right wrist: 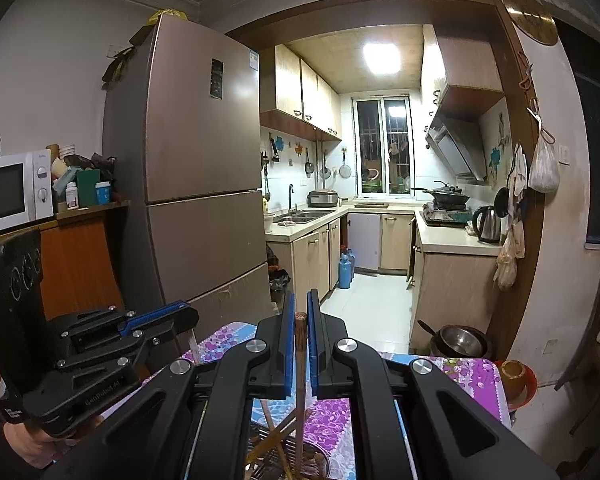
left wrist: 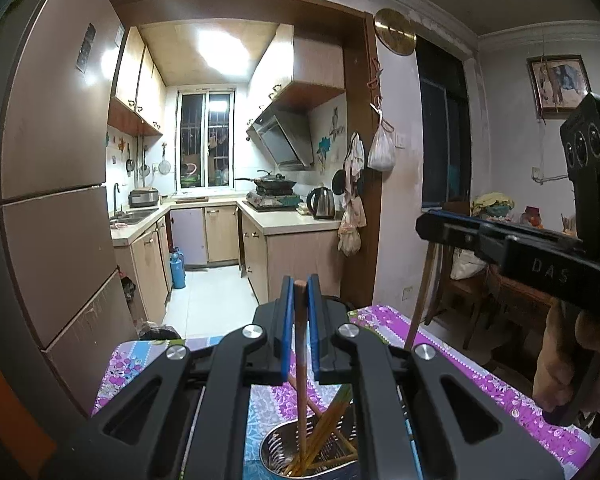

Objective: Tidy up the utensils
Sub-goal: 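Open the left gripper into the holder while the right gripper releases its chopstick, then move both open grippers back down to the remaining chopsticks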

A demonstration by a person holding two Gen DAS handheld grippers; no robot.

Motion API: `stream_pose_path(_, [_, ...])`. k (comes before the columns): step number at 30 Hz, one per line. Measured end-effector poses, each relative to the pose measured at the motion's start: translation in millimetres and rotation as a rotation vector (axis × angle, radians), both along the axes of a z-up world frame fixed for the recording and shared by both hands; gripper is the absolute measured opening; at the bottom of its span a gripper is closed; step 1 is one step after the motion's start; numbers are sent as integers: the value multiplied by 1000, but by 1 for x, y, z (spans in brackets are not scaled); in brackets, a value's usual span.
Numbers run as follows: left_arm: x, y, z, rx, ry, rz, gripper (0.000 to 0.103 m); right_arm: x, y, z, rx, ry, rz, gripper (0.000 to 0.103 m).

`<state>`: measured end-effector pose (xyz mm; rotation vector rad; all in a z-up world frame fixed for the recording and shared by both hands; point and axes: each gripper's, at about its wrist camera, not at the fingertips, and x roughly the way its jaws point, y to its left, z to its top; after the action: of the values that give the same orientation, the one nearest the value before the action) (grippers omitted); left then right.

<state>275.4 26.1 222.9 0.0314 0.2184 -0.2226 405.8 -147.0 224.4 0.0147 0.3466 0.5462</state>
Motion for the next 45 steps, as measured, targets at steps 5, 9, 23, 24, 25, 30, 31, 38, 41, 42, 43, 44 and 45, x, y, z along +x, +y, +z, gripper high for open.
stream_pose_path(5, [2, 1, -2, 0, 10, 5, 6, 2, -4, -3, 3, 3, -8, 7])
stream_pose_path(9, [0, 1, -2, -1, 9, 9, 6, -3, -6, 3, 9, -12, -13, 8])
stream_pose_path(23, [-111, 48, -30, 26, -9, 49, 44, -131, -44, -3, 37, -85, -7, 21])
stream_pose_path(24, [-128, 57, -46, 33, 14, 62, 44, -147, -44, -13, 30, -78, -4, 21])
stream_pose_path(25, [-139, 63, -58, 38, 36, 66, 46, -158, -45, -21, 26, -71, -1, 22])
stream_pose_path(30, [-194, 97, -136, 31, 189, 95, 46, -223, -37, -83, 19, 10, 16, 23])
stream_pose_path(31, [-202, 101, -147, 25, 210, 100, 46, -233, -34, -96, 25, 33, 17, 23])
stream_pose_path(38, [-244, 96, -216, 12, 304, 26, 46, -303, 5, -182, 47, 195, 30, 23])
stream_pose_path(41, [-251, 92, -232, 12, 308, 11, 46, -328, 23, -209, 17, 233, 29, 23])
stream_pose_path(42, [-253, 91, -236, 11, 308, 6, 46, -336, 29, -219, 17, 253, 28, 23])
stream_pose_path(43, [-253, 90, -238, 13, 304, -1, 46, -342, 35, -228, 10, 271, 30, 23])
stream_pose_path(44, [-255, 89, -240, 20, 298, -2, 46, -347, 41, -233, -2, 278, 29, 23])
stream_pose_path(45, [-255, 88, -242, 30, 293, -5, 46, -351, 46, -240, -12, 287, 28, 23])
